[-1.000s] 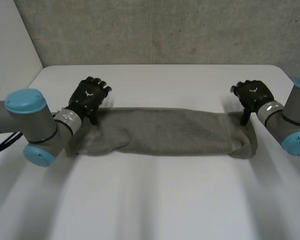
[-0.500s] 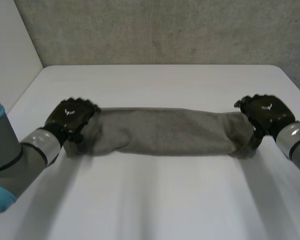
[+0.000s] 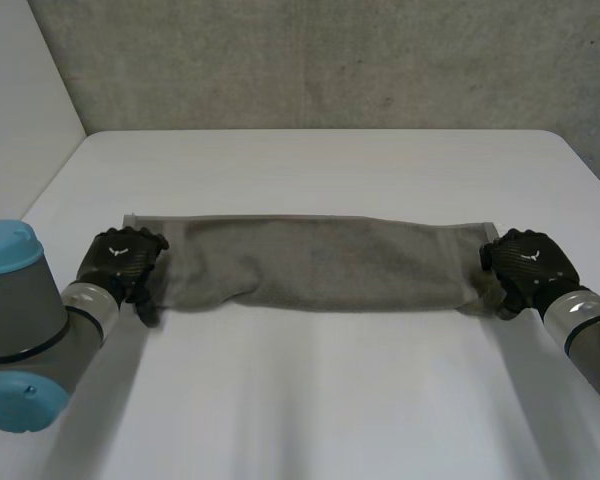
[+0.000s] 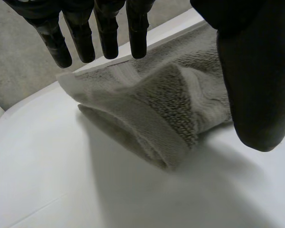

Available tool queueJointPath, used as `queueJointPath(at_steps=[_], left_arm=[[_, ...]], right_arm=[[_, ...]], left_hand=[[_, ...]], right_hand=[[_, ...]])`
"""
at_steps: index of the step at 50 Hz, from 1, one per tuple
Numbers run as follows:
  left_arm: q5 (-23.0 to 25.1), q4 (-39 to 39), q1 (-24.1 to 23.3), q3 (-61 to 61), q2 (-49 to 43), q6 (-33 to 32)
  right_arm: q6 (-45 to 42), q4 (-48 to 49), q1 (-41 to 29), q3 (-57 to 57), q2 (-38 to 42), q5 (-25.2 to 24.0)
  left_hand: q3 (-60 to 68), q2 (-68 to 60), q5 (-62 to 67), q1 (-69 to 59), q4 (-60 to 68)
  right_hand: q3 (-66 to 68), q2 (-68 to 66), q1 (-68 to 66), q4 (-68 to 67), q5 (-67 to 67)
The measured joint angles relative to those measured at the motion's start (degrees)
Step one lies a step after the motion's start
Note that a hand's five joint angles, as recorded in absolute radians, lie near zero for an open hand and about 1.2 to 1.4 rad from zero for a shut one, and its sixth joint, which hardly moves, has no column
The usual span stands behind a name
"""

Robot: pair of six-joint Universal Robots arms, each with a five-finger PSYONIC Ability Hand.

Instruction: Fold the towel.

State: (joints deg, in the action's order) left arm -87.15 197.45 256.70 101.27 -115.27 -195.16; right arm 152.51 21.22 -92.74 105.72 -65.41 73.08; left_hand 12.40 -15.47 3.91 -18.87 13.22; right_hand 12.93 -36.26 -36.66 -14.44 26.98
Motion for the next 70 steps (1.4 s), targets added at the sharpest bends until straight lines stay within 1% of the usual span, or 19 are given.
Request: queueJointPath(at_steps=[4,6,9,10,13,18,25,31,41,48,53,57,64,70], left_arm=[[-0.3,0.7,0.2,-0.6,-0.9,-0.1],[-0.7,1.3,0.2,-0.9,-1.3,-0.1],[-1.1,1.9,0.3,-1.0,-1.5,-0.2],[-1.3,2.2,0.3,-1.0,-1.5,-0.3],[-1.5,2.8,0.4,-1.0,-1.6,-0.4],[-1.6,3.5,0.5,-1.0,-1.8,-0.6],[-1.6,3.6,0.7,-1.0,-1.9,-0.8],[-1.5,3.6,1.0,-1.2,-2.0,-0.8],[-1.3,3.6,1.1,-1.3,-2.6,-0.4],[-0.9,2.9,-0.4,-0.2,-1.1,0.5],[0.4,2.2,-3.7,0.4,0.5,4.3],[1.6,1.4,-5.1,-0.1,0.6,7.7],[2.5,0.6,-5.6,-3.8,-1.6,12.0],[1.9,0.8,-5.6,-7.0,-6.4,12.0]], right_arm=[[0.0,-0.1,-0.1,-1.0,1.4,0.1],[0.0,-0.2,0.0,-1.5,1.9,-0.1],[-0.1,-0.3,0.1,-1.9,2.1,-0.2],[-0.1,-0.4,0.1,-2.1,2.1,-0.3],[-0.6,-0.5,0.6,-2.6,2.2,-0.4],[-3.0,-0.6,3.3,-3.8,2.2,-0.8],[-11.0,-0.6,9.3,-4.8,1.8,-1.7],[-15.4,-1.4,10.8,-4.6,1.9,-2.6],[-14.4,-2.2,10.5,-4.2,1.9,-2.9],[-14.1,-2.2,10.4,-4.0,1.7,-2.8],[-14.1,-2.2,10.4,-3.9,1.7,-2.8],[-14.2,-2.2,10.4,-3.9,1.6,-2.8],[-14.2,-2.2,10.4,-3.8,1.7,-2.8],[-14.2,-2.2,10.4,-3.6,1.7,-2.8]], left_hand=[[0.0,0.0,0.1,0.0,0.0],[0.0,0.0,0.1,0.0,0.0],[0.0,0.0,0.1,0.0,0.0],[0.0,0.0,0.1,0.0,0.0],[0.0,0.0,0.1,0.0,0.0],[0.0,0.0,0.1,0.0,0.0],[0.0,0.0,0.1,0.0,0.0],[0.0,0.0,0.1,0.0,0.0],[0.0,0.0,0.0,0.0,0.0],[0.0,0.0,0.0,0.0,0.0],[0.0,0.0,0.0,0.0,0.0],[0.0,0.0,0.0,0.0,0.0],[0.0,0.0,0.0,0.0,0.0],[0.0,0.0,0.0,0.0,0.0]], right_hand=[[0.0,-13.2,-12.5,0.0,12.0],[0.0,-26.2,-26.0,0.0,24.3],[0.0,-35.7,-36.1,0.0,35.2],[0.0,-36.5,-37.8,0.0,37.5],[0.0,-36.5,-37.8,0.0,37.8],[0.0,-36.5,-37.8,0.0,37.8],[0.0,-36.6,-38.0,0.0,37.9],[0.0,-36.6,-38.0,0.0,38.0],[0.0,-36.6,-38.0,0.0,38.0],[0.0,-36.6,-38.0,0.0,38.1],[0.0,-36.6,-38.0,0.0,38.2],[0.0,-36.6,-38.0,0.0,38.2],[0.0,-36.6,-38.0,0.0,38.2],[0.0,-36.6,-38.0,0.0,38.2]])
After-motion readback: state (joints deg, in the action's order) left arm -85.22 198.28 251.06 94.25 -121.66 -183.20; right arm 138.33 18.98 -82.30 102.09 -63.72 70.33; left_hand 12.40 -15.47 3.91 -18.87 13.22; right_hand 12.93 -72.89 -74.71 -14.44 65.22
